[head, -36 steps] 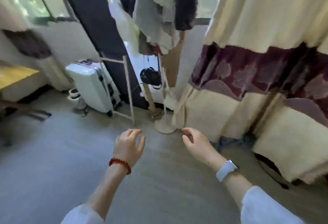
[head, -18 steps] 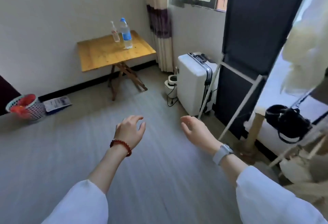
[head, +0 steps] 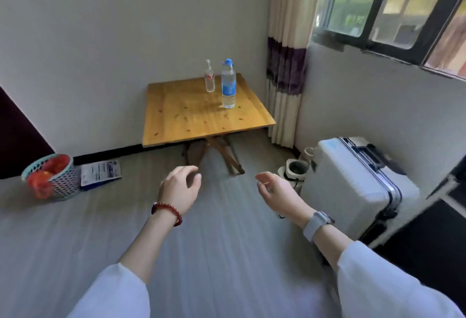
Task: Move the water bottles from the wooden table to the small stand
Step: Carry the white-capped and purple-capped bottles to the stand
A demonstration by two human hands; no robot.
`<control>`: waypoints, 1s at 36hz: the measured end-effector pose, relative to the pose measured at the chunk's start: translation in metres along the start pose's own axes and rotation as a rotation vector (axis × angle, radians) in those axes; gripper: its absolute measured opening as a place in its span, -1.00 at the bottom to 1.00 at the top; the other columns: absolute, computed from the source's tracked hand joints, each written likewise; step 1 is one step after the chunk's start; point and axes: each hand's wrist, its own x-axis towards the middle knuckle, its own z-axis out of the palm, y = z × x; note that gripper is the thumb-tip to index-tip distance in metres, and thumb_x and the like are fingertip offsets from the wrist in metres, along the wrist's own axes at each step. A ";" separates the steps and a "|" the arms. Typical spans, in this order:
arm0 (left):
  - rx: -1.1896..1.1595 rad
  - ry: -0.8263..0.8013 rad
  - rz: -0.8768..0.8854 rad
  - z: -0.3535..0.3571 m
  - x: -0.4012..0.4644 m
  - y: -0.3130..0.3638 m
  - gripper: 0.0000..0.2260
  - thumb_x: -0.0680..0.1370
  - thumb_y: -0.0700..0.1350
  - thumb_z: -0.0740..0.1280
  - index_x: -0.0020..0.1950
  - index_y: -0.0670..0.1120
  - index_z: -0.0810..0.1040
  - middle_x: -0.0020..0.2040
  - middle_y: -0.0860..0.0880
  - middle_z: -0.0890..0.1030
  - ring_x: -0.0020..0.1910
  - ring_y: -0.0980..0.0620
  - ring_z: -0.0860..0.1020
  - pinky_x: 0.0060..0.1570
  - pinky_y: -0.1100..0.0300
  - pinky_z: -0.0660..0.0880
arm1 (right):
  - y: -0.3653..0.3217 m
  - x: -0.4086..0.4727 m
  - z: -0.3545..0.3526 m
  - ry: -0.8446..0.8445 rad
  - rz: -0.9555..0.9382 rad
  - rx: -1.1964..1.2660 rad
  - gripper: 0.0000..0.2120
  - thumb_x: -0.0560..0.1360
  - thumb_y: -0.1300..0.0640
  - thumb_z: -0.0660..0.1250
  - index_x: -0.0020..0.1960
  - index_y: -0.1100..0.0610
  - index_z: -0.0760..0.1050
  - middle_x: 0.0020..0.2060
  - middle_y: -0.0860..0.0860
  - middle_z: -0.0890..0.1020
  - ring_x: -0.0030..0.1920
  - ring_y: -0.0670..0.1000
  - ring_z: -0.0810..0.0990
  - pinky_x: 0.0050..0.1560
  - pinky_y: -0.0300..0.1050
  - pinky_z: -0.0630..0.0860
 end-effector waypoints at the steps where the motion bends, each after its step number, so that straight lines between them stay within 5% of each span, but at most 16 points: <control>1: -0.007 0.011 -0.002 0.001 0.030 0.000 -0.81 0.51 -0.15 0.29 0.08 -0.14 0.57 0.11 -0.11 0.59 0.13 -0.11 0.51 0.16 0.08 0.39 | -0.005 0.030 -0.005 0.008 -0.007 0.002 -0.73 0.55 0.11 0.15 0.21 0.15 0.44 0.09 0.12 0.58 0.11 0.09 0.54 0.08 -0.18 0.40; 28: 0.064 0.121 0.092 0.102 0.733 -0.024 -0.77 0.53 -0.11 0.24 0.16 -0.11 0.51 0.19 -0.09 0.51 0.13 -0.09 0.49 0.08 0.10 0.43 | 0.013 0.763 -0.121 0.218 -0.045 0.000 -0.72 0.54 0.22 0.15 0.23 0.20 0.44 0.14 0.15 0.58 0.12 0.16 0.55 0.15 -0.05 0.43; 36: 0.066 0.005 0.097 0.165 0.917 -0.073 -0.62 0.54 -0.10 0.24 0.34 -0.10 0.33 0.33 -0.09 0.35 0.25 -0.09 0.41 0.15 0.07 0.40 | 0.034 0.962 -0.098 0.203 -0.031 -0.110 -0.70 0.49 0.28 0.17 0.20 0.20 0.46 0.07 0.22 0.59 0.08 0.20 0.57 0.15 -0.01 0.43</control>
